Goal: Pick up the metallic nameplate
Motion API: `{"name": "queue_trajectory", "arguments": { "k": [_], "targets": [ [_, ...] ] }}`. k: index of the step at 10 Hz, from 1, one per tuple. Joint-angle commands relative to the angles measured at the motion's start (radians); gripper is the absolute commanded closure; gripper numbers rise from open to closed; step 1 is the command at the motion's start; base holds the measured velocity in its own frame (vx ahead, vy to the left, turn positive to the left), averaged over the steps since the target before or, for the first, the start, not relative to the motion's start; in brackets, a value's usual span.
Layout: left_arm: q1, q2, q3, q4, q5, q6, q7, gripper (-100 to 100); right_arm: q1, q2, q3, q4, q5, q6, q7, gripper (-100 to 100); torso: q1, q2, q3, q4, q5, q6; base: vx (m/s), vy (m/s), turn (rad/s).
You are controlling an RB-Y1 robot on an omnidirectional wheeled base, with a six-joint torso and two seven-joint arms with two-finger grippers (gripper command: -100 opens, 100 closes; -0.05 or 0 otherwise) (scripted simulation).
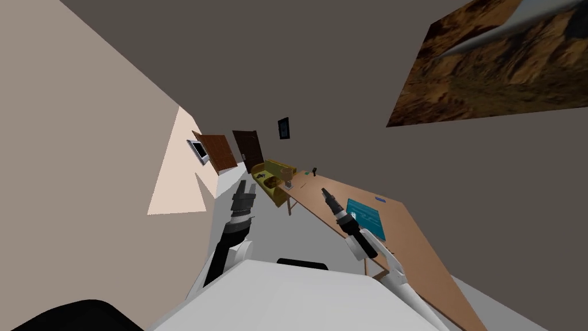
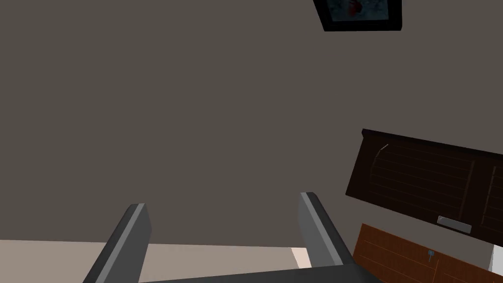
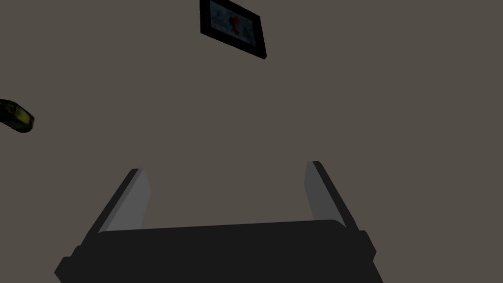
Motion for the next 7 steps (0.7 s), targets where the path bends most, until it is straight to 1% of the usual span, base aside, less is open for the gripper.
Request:
{"name": "queue_trajectory", "arguments": {
  "k": [1, 2, 3, 4, 5, 6, 7],
  "targets": [
    [0.000, 0.000, 0.000, 0.000, 0.000, 0.000, 0.000, 0, -0.007, -0.012, 0.018, 0.036, 0.011, 0.001, 0.006, -100, 0.000, 0.000, 0.000, 0.000, 0.000, 0.000, 0.028, 0.015, 0.124],
    [0.000, 0.000, 0.000, 0.000, 0.000, 0.000, 0.000, 0, -0.032, -0.044, 0.051, 0.074, 0.029, -0.008, 0.011, -100, 0.000, 0.001, 0.000, 0.000, 0.000, 0.001, 0.029, 0.014, 0.203],
    [0.000, 0.000, 0.000, 0.000, 0.000, 0.000, 0.000, 0, -0.032, -0.044, 0.051, 0.098, 0.029, -0.008, 0.011, -100, 0.000, 0.000, 0.000, 0.000, 0.000, 0.000, 0.023, 0.007, 0.110],
    [0.000, 0.000, 0.000, 0.000, 0.000, 0.000, 0.000, 0, -0.056, -0.076, 0.085, 0.135, 0.048, -0.017, 0.017, -100, -0.001, 0.001, 0.000, 0.000, 0.000, 0.001, 0.021, 0.010, 0.217],
    [0.000, 0.000, 0.000, 0.000, 0.000, 0.000, 0.000, 0, -0.056, -0.076, 0.085, 0.162, 0.048, -0.017, 0.017, -100, -0.001, 0.001, 0.001, 0.000, 0.000, 0.000, 0.019, 0.002, 0.104],
    [0.000, 0.000, 0.000, 0.000, 0.000, 0.000, 0.000, 0, -0.079, -0.109, 0.119, 0.203, 0.067, -0.027, 0.023, -100, -0.001, 0.001, 0.001, 0.000, 0.000, 0.001, 0.019, 0.004, 0.222],
    [0.000, 0.000, 0.000, 0.000, 0.000, 0.000, 0.000, 0, -0.079, -0.109, 0.119, 0.227, 0.067, -0.027, 0.023, -100, -0.001, 0.001, 0.001, 0.000, 0.000, 0.000, 0.016, -0.005, 0.102]
  ]
}}
